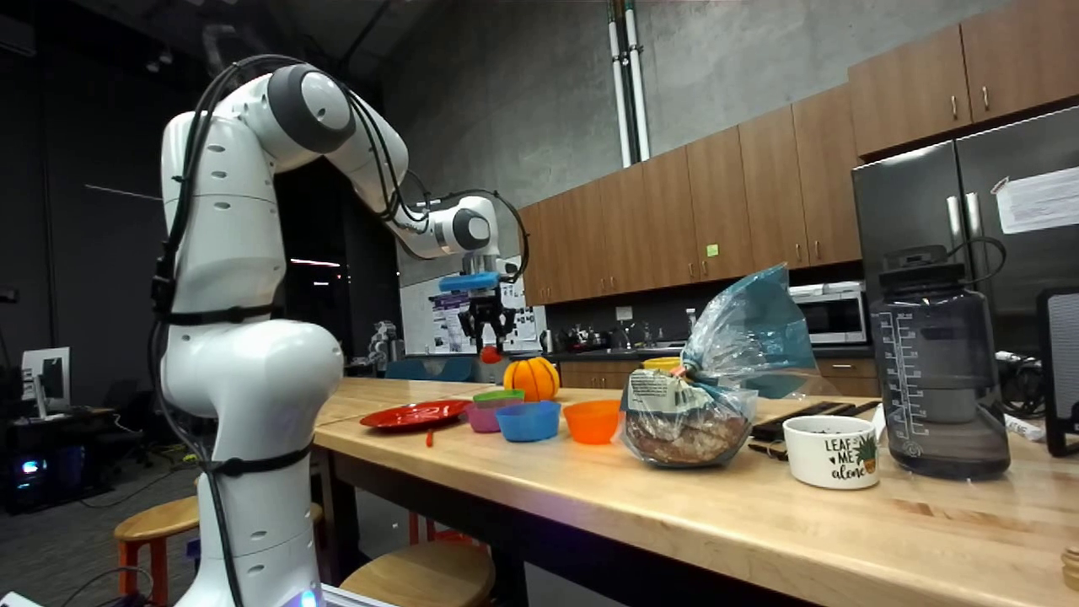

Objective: Move the strawberry to the left

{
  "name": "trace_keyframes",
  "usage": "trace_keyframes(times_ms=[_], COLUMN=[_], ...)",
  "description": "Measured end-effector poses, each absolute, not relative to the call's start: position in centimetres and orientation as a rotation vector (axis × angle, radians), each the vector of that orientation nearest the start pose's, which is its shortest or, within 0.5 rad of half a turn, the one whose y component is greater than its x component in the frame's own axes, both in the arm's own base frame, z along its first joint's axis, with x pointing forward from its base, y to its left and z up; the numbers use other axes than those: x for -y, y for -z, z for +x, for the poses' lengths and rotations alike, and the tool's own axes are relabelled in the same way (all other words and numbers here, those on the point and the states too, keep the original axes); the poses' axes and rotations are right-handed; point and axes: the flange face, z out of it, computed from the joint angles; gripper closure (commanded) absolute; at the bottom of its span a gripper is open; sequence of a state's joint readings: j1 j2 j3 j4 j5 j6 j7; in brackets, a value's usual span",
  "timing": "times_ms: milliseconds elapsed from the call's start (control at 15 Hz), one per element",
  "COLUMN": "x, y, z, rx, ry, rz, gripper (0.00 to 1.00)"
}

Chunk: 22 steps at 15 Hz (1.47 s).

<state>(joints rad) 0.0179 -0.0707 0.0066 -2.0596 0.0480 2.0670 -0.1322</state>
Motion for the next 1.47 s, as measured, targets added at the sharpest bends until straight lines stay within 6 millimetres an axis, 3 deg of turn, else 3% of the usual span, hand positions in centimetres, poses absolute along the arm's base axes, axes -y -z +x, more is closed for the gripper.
trace_keyframes(times_ms=[600,1000,1267,1467], x=[-3.2,-7.7,-11.1,-12.3], y=[-44.4,-45.0,-41.7,-38.1], z=[58.4,61.1,63.3,65.2], rx=[0.572,0.622,0.608,0.604], ry=[0.067,0.130,0.079,0.018], rz=[-3.034,-2.949,-2.976,-3.054], gripper=[0.75,0.75,0.75,0.75])
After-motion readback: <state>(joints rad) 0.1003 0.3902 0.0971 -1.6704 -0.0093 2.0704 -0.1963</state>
